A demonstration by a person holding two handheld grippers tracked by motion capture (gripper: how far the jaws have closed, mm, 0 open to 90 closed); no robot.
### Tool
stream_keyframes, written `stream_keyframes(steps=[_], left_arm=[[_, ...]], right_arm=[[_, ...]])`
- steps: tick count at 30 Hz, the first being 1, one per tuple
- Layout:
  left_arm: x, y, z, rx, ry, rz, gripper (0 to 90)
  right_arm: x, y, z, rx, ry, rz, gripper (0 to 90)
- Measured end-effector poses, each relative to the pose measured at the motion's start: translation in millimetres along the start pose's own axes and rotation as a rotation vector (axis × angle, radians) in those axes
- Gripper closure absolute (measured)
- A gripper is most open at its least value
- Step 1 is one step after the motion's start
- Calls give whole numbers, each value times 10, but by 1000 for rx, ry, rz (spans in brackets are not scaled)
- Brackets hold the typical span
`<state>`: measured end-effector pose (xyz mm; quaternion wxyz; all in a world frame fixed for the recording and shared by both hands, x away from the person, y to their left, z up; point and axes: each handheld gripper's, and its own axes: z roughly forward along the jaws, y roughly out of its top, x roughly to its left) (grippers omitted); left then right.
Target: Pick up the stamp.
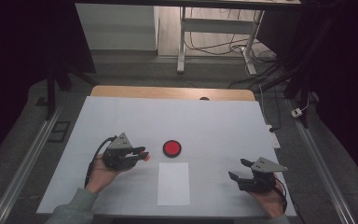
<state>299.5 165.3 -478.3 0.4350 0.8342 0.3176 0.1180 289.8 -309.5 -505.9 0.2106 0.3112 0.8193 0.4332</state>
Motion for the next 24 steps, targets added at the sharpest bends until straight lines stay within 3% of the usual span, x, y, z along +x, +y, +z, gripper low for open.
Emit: stream_keyframes(steps=[16,24], left_arm=[[-26,137,-239,-106,-24,-2,723],[-46,159,-250,-121,-35,-6,723]], right_arm=[[28,20,18,-19,7,13,291],[36,33,40,-22,13,6,293]])
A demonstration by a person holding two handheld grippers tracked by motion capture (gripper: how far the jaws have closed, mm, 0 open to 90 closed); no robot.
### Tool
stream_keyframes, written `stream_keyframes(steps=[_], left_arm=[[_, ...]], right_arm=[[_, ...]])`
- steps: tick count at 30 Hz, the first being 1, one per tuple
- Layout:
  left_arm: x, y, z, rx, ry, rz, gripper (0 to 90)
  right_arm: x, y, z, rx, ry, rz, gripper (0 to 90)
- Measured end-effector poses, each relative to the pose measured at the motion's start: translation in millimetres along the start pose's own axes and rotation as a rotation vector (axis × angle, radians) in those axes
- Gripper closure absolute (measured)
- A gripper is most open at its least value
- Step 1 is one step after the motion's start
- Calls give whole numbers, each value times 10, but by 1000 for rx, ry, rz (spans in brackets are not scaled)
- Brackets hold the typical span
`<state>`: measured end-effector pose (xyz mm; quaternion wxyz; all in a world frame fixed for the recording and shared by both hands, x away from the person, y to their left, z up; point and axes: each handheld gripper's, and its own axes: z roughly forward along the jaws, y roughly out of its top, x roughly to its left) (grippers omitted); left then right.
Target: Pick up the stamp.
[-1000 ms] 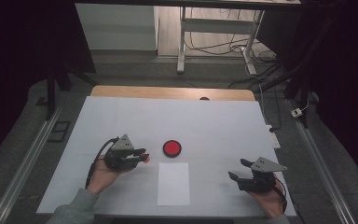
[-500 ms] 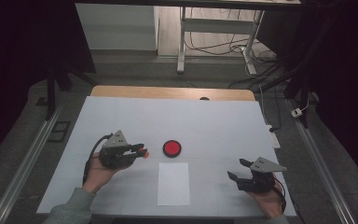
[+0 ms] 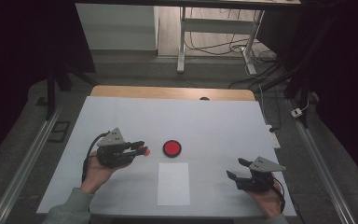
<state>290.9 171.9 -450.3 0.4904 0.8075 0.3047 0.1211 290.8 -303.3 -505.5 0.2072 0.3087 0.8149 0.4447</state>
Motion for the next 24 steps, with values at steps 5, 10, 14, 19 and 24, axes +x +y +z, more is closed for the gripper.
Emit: stream_keyframes(steps=[5,10,14,19,24], left_arm=[[-5,22,38,1,-10,0,723],[-38,79,108,0,-27,7,722],[-66,127,170,2,-41,15,722],[-95,170,245,6,-57,21,722],[-131,219,325,12,-78,28,722]], right_arm=[[1,0,9,7,2,-4,293],[6,9,3,4,1,-5,293],[8,4,8,0,2,-6,293],[4,4,6,2,2,-5,293],[13,10,13,-2,4,-9,293]])
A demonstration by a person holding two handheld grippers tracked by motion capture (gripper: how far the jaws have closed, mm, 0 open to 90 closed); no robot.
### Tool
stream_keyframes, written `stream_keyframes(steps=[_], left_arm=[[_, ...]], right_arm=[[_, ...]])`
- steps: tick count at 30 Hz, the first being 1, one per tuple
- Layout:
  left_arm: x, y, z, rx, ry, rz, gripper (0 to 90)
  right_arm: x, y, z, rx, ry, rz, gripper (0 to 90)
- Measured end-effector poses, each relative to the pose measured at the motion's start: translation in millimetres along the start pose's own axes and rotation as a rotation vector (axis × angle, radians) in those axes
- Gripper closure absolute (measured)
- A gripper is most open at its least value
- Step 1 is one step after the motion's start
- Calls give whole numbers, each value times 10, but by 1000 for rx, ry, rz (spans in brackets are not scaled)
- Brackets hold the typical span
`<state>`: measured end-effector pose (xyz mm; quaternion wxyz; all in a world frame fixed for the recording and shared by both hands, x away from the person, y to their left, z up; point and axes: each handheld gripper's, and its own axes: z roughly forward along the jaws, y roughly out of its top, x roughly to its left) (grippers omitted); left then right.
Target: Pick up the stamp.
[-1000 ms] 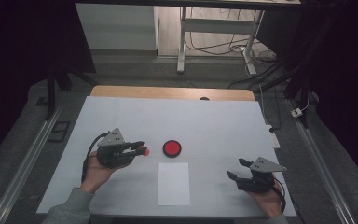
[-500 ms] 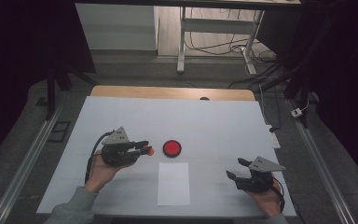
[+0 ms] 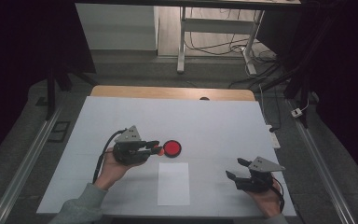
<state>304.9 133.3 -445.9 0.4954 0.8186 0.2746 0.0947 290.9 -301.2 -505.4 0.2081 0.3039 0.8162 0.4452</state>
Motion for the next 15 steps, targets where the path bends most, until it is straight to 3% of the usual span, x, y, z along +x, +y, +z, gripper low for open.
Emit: stream_keyframes(steps=[15], left_arm=[[-67,129,301,34,-58,30,722]], right_arm=[[0,3,-7,-12,5,2,293]])
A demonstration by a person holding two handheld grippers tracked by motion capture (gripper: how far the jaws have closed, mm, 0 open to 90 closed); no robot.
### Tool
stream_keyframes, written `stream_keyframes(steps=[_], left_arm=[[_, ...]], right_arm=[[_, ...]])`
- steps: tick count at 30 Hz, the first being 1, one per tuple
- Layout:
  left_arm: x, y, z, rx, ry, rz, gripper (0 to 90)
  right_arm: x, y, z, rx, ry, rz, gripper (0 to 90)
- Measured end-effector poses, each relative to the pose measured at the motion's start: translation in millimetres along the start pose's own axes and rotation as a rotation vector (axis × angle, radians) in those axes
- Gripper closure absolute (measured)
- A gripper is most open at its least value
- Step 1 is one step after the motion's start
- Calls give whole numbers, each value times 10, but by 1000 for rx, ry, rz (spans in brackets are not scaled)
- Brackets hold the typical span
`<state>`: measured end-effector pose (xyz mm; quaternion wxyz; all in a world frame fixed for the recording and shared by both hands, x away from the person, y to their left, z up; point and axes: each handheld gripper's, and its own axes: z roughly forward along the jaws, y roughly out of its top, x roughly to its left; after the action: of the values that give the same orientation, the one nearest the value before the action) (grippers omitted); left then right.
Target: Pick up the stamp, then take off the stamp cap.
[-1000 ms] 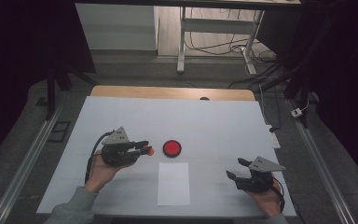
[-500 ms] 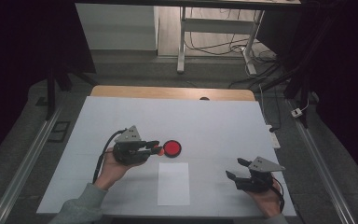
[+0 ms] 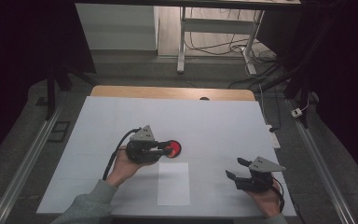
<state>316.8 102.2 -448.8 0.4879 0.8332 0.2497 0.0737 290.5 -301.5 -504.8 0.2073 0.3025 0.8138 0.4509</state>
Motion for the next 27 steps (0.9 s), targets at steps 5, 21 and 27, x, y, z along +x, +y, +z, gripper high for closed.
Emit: stream_keyframes(steps=[5,21,27], left_arm=[[-6,-6,-22,-1,3,3,722],[-17,-25,-26,4,4,-3,722],[-23,-20,-25,3,2,1,722]], right_arm=[[14,9,6,-5,1,-3,293],[23,49,35,-15,5,-3,290],[51,103,62,-17,21,-9,291]])
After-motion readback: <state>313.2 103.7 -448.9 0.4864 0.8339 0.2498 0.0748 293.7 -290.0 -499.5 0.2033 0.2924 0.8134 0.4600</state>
